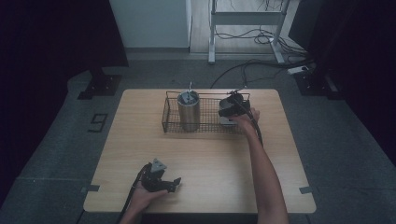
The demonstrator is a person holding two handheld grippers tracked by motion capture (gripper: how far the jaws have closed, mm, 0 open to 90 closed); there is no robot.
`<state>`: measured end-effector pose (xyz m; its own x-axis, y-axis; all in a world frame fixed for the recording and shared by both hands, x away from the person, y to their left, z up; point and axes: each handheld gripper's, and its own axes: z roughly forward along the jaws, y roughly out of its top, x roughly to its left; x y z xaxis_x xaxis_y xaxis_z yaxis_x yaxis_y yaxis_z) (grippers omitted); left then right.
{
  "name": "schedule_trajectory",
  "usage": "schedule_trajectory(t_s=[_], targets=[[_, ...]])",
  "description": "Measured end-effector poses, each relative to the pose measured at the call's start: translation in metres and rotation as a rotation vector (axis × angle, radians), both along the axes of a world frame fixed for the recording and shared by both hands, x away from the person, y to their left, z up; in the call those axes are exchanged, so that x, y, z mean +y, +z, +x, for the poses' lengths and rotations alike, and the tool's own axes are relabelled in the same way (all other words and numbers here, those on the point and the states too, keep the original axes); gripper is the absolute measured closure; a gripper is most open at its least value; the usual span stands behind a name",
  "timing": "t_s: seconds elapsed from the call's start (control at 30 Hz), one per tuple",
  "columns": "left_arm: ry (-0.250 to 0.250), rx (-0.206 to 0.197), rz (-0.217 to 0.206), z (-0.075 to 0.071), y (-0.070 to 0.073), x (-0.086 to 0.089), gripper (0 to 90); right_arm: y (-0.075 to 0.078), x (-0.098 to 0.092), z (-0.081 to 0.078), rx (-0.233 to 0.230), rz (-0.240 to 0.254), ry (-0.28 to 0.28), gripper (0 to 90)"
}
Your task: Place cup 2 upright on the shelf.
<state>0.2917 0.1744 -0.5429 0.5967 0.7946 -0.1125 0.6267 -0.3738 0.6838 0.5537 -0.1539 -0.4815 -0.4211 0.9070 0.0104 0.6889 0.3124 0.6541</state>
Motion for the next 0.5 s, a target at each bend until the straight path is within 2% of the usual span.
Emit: schedule_trajectory(t_s=[0.3,0.43,0.5], targets=[[-0.007,0.004,-0.003,-0.0002,-0.0002,-0.0002,10.1,-0.0006,0.0009,-0.0010,0.006,-0.006,-0.003,7.1],[-0.009,0.009,-0.009,-0.0003,-0.0002,-0.0002,10.1,-0.0009,0.0049,-0.0047,0.016,-0.065,0.016,6.6],[-0.011,0.014,-0.017,-0.0003,0.0001,0.0000,10.1,-0.0016,0.0062,-0.0066,0.014,-0.089,0.008,6.0]])
